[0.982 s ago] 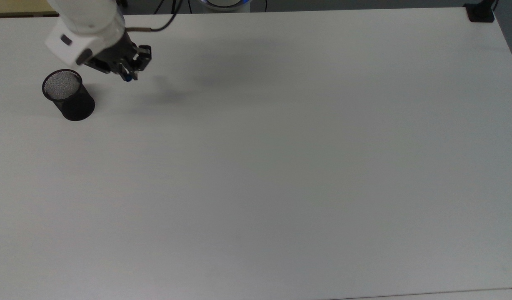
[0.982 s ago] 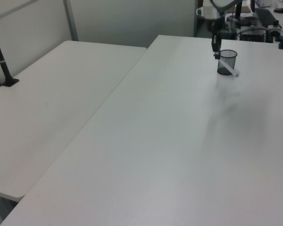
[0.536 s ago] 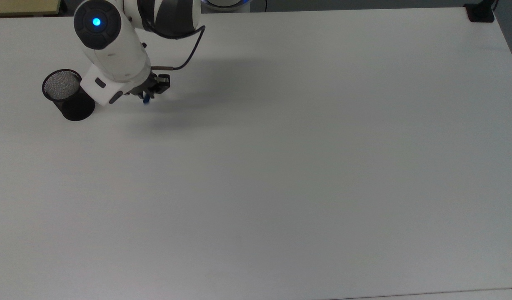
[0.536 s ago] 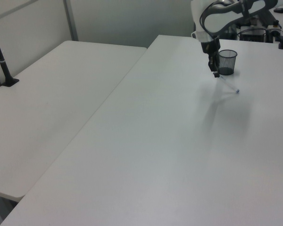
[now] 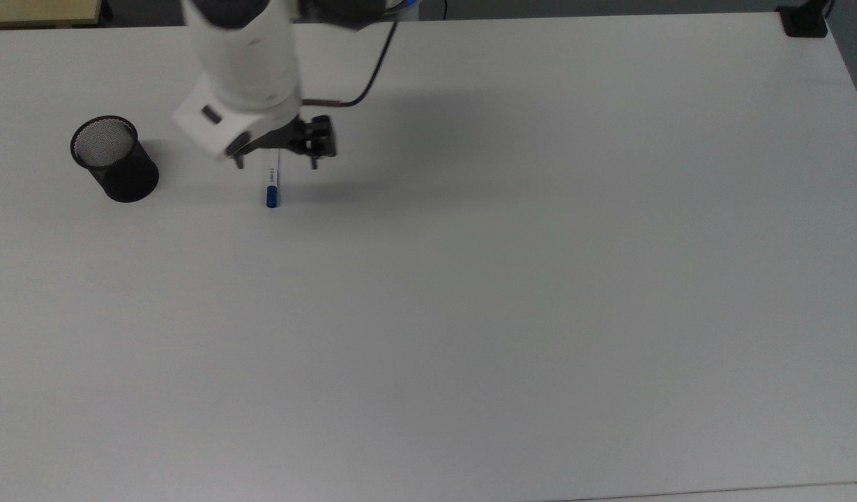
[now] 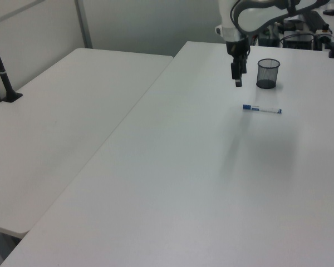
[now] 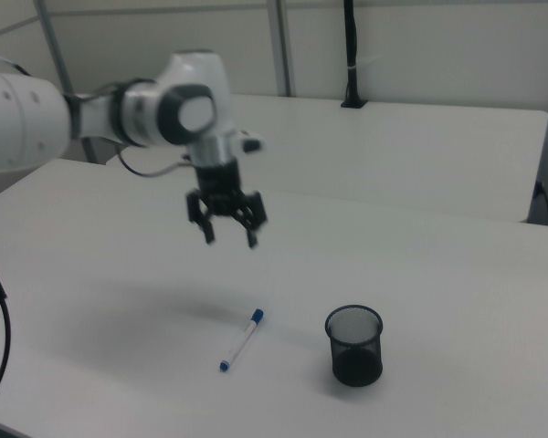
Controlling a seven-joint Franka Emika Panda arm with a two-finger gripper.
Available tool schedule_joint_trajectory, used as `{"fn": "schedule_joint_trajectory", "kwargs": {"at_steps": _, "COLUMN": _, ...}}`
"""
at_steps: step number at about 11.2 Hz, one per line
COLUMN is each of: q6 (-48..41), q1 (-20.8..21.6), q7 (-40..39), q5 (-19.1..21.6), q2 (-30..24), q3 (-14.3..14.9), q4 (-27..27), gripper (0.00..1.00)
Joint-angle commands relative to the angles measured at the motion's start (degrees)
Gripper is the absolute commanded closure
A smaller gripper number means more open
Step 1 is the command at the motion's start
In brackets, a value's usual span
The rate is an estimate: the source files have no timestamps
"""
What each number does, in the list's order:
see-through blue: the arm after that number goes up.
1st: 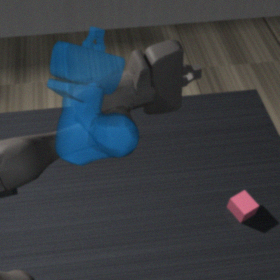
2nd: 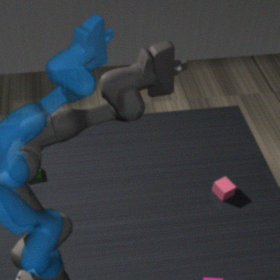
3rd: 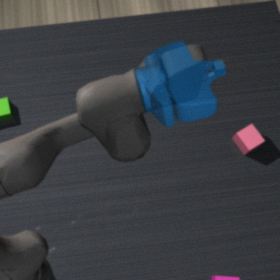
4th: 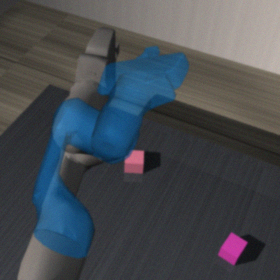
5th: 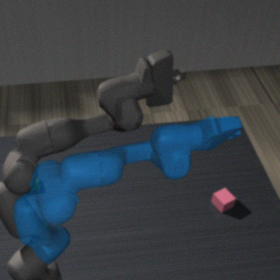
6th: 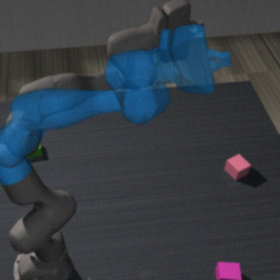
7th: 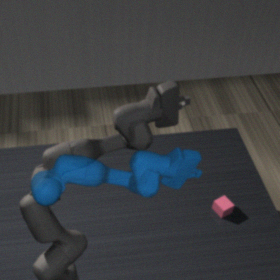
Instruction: Remove the marker
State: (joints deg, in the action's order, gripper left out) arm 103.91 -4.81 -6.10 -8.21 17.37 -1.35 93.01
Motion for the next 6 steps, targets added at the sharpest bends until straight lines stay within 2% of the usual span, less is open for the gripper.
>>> {"fn": "schedule_joint_trajectory", "kwargs": {"at_steps": 1, "q6": -1.4, "q1": 8.3, "q7": 13.6, "q5": 0.0, "q2": -8.0, "q3": 0.7, "q4": 1.7, "gripper": 0.00}}
{"fn": "schedule_joint_trajectory", "kwargs": {"at_steps": 3, "q6": -4.1, "q1": 11.3, "q7": 18.9, "q5": 1.4, "q2": -12.0, "q3": 0.8, "q4": 1.7, "gripper": 0.00}}
{"fn": "schedule_joint_trajectory", "kwargs": {"at_steps": 5, "q6": -7.2, "q1": 11.1, "q7": 18.2, "q5": 7.0, "q2": -16.2, "q3": 1.4, "q4": 1.8, "gripper": 0.00}}
{"fn": "schedule_joint_trajectory", "kwargs": {"at_steps": 6, "q6": -9.2, "q1": 10.8, "q7": 18.1, "q5": 7.7, "q2": -16.8, "q3": 1.4, "q4": 1.9, "gripper": 0.00}}
